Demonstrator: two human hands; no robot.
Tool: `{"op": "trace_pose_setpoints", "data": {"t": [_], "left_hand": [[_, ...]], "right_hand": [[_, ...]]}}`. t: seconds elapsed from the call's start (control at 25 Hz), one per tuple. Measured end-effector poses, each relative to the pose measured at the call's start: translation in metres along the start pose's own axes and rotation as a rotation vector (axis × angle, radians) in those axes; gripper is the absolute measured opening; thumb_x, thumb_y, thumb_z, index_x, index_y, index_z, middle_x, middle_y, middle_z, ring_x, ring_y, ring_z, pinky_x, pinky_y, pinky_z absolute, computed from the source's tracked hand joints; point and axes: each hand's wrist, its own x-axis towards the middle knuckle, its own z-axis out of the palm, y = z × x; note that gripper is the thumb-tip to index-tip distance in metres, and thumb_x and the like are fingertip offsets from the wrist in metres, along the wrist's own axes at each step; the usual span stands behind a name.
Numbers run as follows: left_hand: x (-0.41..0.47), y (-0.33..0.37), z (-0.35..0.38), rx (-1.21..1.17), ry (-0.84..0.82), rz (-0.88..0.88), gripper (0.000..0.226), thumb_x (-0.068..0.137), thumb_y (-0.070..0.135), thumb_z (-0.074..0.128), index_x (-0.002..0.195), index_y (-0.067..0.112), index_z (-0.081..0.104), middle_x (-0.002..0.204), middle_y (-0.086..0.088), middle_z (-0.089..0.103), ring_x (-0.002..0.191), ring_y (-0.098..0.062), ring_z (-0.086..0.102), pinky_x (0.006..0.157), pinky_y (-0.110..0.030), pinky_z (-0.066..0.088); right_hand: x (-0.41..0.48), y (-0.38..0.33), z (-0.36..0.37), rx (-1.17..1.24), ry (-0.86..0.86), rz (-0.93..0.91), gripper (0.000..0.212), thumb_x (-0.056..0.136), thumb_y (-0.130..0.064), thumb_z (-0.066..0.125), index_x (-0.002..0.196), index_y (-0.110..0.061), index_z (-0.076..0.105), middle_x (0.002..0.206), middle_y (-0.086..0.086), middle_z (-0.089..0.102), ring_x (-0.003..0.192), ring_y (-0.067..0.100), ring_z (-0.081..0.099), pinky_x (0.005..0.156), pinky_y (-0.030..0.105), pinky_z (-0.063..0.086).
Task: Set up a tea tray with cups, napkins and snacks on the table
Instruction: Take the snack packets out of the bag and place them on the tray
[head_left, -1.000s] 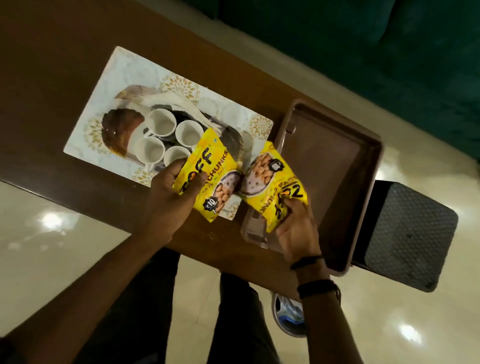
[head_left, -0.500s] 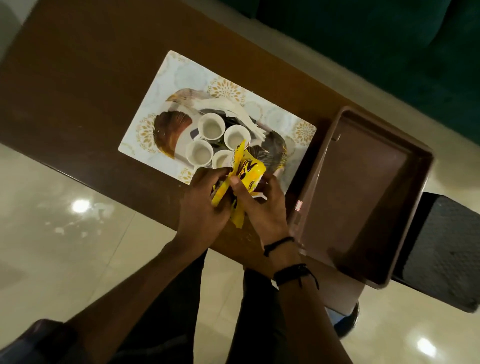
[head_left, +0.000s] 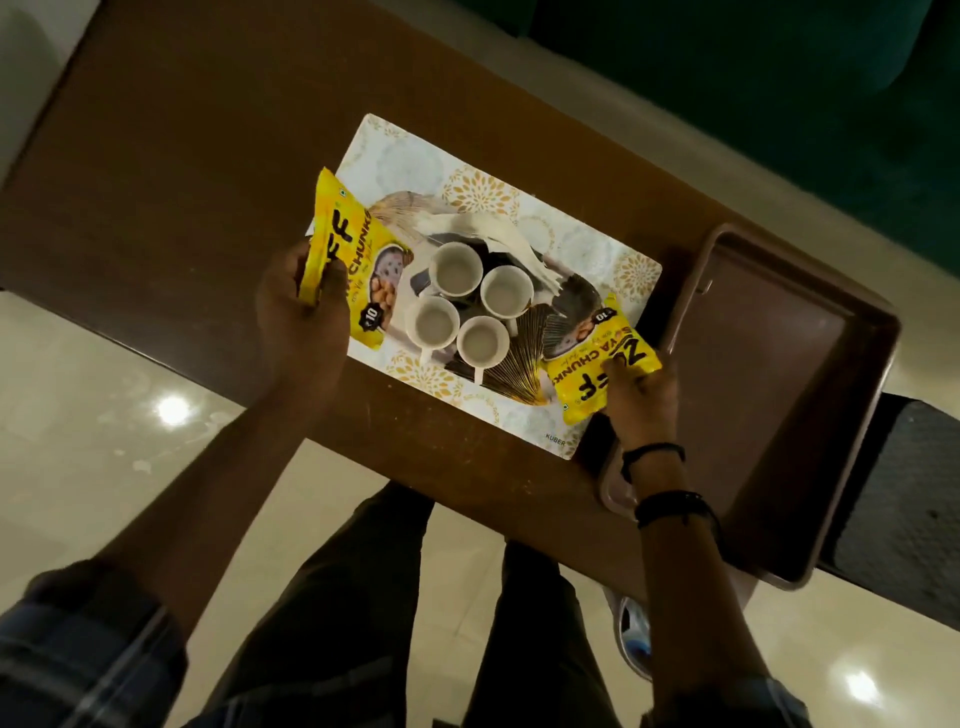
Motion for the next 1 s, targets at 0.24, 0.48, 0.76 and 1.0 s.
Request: {"op": "trace_pose_setpoints", "data": {"t": [0.24, 0.48, 0.76, 1.0], "left_hand": [[0.038, -0.018, 0.005, 0.013, -0.147, -0.047, 0.022, 0.088, 0.012, 0.057, 0.108, 0.005, 0.064, 0.094, -0.013, 0.066, 0.081, -0.024, 0.063, 0.071, -0.043, 0.053], [0.068, -0.034, 0.019, -0.035, -0.347, -0.387, 0.022, 0.088, 0.008, 0.055, 0.093, 0.028, 0.064, 0.092, -0.002, 0.069, 0.085, -0.021, 0.068, 0.074, -0.037, 0.056], [0.088, -0.052, 0.028, 0.512, -0.477, -0.224, 0.048, 0.074, 0.025, 0.068, 0.113, 0.001, 0.053, 0.116, -0.025, 0.058, 0.11, -0.04, 0.055, 0.092, -0.049, 0.048], [0.053, -0.025, 0.04, 0.618, -0.23, 0.079, 0.083, 0.078, 0.023, 0.069, 0.146, 0.005, 0.024, 0.147, -0.022, 0.034, 0.138, -0.039, 0.025, 0.112, -0.045, 0.021]], "right_hand": [[0.021, -0.004, 0.025, 0.138, -0.057, 0.179, 0.015, 0.086, -0.007, 0.05, 0.086, -0.021, 0.057, 0.08, 0.007, 0.061, 0.072, 0.025, 0.06, 0.07, 0.039, 0.053], [0.028, 0.0, 0.044, 0.092, -0.002, 0.234, 0.042, 0.084, -0.013, 0.065, 0.12, -0.003, 0.045, 0.109, 0.014, 0.06, 0.098, 0.028, 0.06, 0.091, 0.045, 0.053], [0.03, 0.008, 0.056, -0.155, 0.06, 0.159, 0.079, 0.081, -0.021, 0.073, 0.139, 0.0, 0.025, 0.139, 0.02, 0.045, 0.126, 0.034, 0.048, 0.105, 0.044, 0.043], [0.022, 0.002, 0.05, -0.258, 0.083, 0.064, 0.105, 0.079, -0.029, 0.074, 0.15, -0.003, 0.001, 0.158, 0.015, 0.015, 0.147, 0.03, 0.012, 0.121, 0.039, 0.014]]}}
